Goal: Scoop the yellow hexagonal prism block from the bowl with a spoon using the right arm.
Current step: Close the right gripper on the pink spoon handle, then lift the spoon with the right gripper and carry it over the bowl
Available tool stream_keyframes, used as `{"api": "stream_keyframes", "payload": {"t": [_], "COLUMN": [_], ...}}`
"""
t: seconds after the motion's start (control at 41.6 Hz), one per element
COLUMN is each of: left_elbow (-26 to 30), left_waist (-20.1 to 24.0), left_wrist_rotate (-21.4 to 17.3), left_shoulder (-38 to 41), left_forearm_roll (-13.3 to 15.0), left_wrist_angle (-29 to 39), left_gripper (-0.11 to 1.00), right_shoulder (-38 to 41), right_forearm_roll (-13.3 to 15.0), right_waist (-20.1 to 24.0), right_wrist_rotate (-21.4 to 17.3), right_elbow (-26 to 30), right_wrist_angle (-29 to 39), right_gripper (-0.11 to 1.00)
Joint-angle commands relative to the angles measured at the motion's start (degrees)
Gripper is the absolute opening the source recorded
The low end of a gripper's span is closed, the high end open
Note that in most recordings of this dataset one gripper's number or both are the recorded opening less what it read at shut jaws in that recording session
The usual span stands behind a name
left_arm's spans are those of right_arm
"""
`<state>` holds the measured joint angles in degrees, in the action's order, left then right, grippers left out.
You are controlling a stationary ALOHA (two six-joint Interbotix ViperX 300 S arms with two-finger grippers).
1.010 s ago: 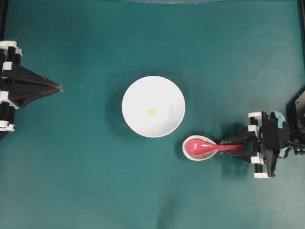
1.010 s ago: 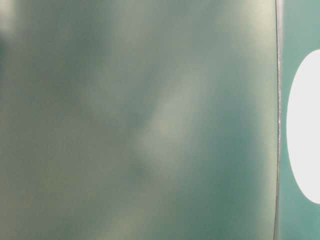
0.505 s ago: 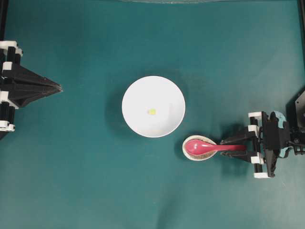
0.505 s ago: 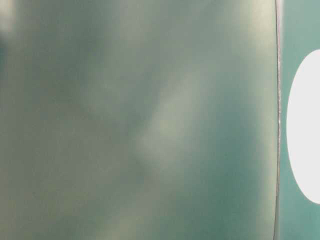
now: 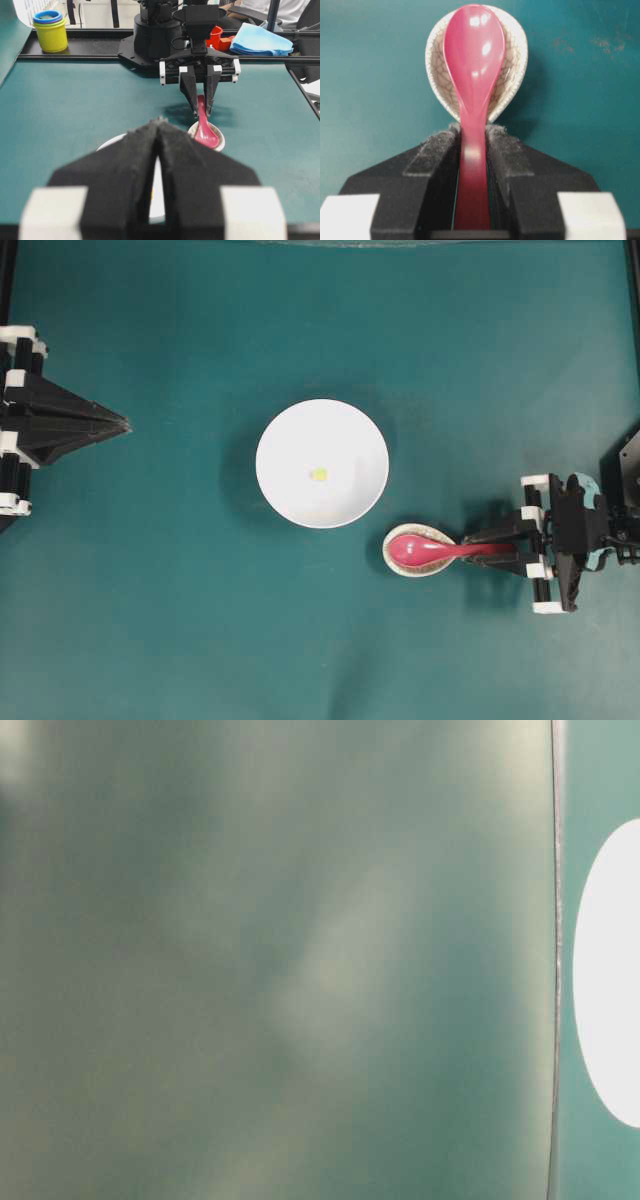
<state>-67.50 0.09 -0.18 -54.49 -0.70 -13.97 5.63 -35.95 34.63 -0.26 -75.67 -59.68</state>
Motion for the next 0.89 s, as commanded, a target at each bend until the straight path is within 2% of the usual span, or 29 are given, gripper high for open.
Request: {"api": "stream_keyframes", "payload": {"t": [0.0, 0.24, 0.409, 0.601, 0.865], "left_elbow": [1.41, 1.41, 1.49, 1.41, 1.41], "left_waist": [-0.09, 0.00, 0.00, -0.09, 0.00], "left_wrist_rotate": [-0.09, -0.09, -0.09, -0.09, -0.18], "left_shoulder": [0.44, 0.44, 0.44, 0.44, 0.44], "left_forearm_roll": [-0.18, -0.18, -0.18, -0.18, -0.18], "left_wrist_angle": [-0.26, -0.26, -0.26, -0.26, -0.18], "left_gripper": [0.00, 0.00, 0.00, 0.00, 0.00], "right_shoulder": [-0.53, -3.87, -10.81, -20.39, -33.84], "right_forearm_roll": [-0.09, -0.09, -0.09, -0.09, 0.00], "right_waist": [0.09, -0.35, -2.46, -6.42, -15.64], "right_wrist_rotate": [0.09, 0.88, 4.13, 10.81, 20.57], "right_elbow": [0.26, -0.09, -0.35, 0.62, 4.48], "right_wrist_angle": [-0.62, 0.00, 2.64, 12.48, 33.05], "right_gripper": [0.24, 0.24, 0.24, 0.24, 0.24]}}
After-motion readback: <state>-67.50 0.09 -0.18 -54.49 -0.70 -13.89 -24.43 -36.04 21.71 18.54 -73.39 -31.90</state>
